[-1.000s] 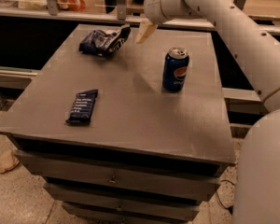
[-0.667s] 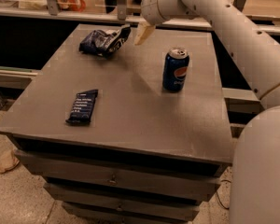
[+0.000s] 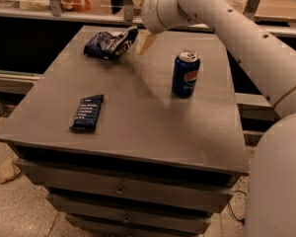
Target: Move blue chip bag near pepsi can
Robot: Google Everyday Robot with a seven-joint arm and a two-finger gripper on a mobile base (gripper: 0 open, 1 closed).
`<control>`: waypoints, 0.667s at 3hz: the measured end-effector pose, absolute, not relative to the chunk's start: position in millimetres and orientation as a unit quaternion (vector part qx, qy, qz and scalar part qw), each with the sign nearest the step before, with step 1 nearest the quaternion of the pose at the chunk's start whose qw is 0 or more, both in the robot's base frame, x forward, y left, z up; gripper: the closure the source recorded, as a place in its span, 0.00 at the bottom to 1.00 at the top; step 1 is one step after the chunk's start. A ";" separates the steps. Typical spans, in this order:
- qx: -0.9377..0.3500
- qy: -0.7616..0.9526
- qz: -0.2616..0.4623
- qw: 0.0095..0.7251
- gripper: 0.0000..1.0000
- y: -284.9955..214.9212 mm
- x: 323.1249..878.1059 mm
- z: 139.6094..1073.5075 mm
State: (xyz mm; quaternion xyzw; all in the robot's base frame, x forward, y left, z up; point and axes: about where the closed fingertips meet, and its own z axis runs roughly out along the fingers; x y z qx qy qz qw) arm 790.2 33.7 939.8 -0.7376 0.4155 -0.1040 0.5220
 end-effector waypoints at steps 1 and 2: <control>-0.741 0.417 -0.100 0.516 0.00 44.7 789.5 930.1; -0.752 0.409 -0.092 0.509 0.00 55.8 793.5 923.9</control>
Offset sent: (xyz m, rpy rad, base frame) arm 0.0101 0.0293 -0.0133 -0.0491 0.0326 0.0672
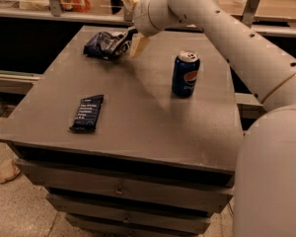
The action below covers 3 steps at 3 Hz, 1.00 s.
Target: Move blue chip bag near pepsi can
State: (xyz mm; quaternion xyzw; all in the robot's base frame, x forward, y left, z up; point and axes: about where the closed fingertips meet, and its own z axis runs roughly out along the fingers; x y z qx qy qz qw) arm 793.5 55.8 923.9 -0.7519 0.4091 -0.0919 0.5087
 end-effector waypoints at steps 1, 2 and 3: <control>-0.768 0.392 -0.070 0.503 0.25 69.3 797.7 921.8; -0.773 0.385 -0.060 0.500 0.47 74.2 798.7 922.3; -0.775 0.386 -0.054 0.497 0.71 73.5 796.3 921.9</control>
Offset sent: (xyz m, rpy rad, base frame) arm 0.0083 0.0167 0.0053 -0.0151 0.0394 0.1063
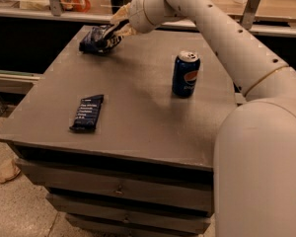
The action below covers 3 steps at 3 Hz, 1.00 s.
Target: Move blue chip bag near pepsi can
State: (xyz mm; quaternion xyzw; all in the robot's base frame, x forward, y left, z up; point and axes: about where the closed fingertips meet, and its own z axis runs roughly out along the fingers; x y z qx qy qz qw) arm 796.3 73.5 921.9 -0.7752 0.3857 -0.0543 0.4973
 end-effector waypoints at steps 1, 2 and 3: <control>-0.774 0.393 -0.059 0.493 0.95 66.6 796.5 924.0; -0.773 0.401 -0.068 0.486 1.00 56.8 796.9 926.9; -0.769 0.415 -0.089 0.478 1.00 38.1 801.6 935.4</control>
Offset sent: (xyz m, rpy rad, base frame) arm 0.0010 -0.0382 0.0152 -0.0487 -0.0069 -0.0826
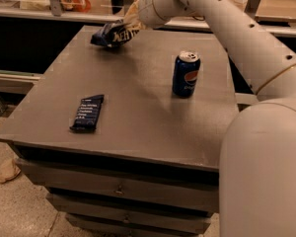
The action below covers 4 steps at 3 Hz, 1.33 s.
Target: Move blue chip bag near pepsi can
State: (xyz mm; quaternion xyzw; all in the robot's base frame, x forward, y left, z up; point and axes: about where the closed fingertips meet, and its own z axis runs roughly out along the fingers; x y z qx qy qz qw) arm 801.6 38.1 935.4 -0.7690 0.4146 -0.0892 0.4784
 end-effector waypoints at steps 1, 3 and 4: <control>-0.770 0.430 -0.110 0.459 1.00 9.8 797.7 946.6; -0.787 0.444 -0.093 0.418 1.00 -17.4 751.3 969.8; -0.791 0.456 -0.083 0.400 1.00 -27.0 726.4 978.3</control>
Offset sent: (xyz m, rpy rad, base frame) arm -0.0563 -0.0795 0.0490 -0.1492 0.0661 -0.0674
